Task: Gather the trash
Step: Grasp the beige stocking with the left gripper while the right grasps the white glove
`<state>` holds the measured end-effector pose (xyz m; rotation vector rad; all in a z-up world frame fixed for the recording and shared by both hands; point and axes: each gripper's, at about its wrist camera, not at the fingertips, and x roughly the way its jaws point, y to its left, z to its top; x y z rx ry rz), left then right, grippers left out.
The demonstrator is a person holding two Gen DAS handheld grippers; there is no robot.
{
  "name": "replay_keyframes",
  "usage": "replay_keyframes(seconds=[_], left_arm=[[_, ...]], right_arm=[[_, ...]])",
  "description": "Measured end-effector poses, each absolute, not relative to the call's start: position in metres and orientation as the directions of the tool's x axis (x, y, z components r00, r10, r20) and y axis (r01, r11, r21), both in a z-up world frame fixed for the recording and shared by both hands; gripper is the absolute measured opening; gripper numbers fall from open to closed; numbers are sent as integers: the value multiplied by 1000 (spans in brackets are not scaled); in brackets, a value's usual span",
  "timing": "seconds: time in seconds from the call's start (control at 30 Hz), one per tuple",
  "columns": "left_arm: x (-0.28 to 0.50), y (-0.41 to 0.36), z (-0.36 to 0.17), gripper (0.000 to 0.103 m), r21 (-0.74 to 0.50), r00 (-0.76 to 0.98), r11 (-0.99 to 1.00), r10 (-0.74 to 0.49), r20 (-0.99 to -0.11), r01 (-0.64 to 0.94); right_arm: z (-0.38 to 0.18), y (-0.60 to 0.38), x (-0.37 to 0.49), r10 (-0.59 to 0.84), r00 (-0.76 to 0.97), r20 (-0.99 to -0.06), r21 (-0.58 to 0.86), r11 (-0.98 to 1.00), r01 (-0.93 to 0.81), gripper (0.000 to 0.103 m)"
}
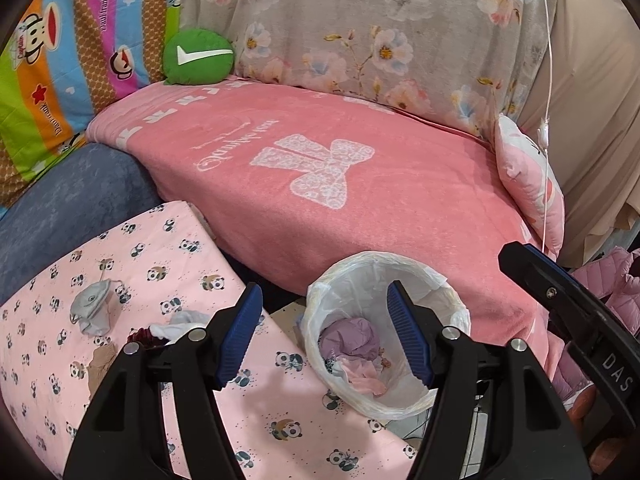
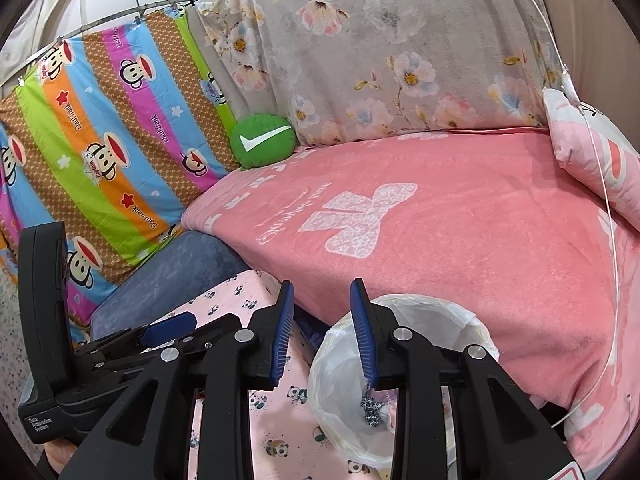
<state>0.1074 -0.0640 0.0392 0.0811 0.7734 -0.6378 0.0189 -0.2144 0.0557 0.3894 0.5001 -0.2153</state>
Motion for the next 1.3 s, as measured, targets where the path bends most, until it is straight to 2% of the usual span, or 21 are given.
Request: replay_keyframes(seconds=[0.37, 0.5, 0.87, 0.97, 1.3], left_arm=[[125, -12, 19, 69, -168, 574, 871, -438, -692, 462], [133, 13, 8, 69, -178, 579, 893, -409, -705, 414], [151, 89, -35, 69, -178, 573, 950, -297, -764, 256], [155, 108, -47, 69, -179, 563, 959, -274, -780, 219], [170, 150, -85, 69, -197, 508, 971, -240, -827, 137]], right_arm=[[41, -172, 40, -40, 840, -541, 292, 928, 233, 39], [35, -155, 48, -23, 833, -553, 287, 933, 217, 46], [4, -101, 84, 50, 789, -613, 285, 945, 162, 50], [-6, -88, 94, 61, 777, -626, 290, 944, 159, 55], [-44, -50, 135, 82, 722, -687, 269, 952, 148, 55]])
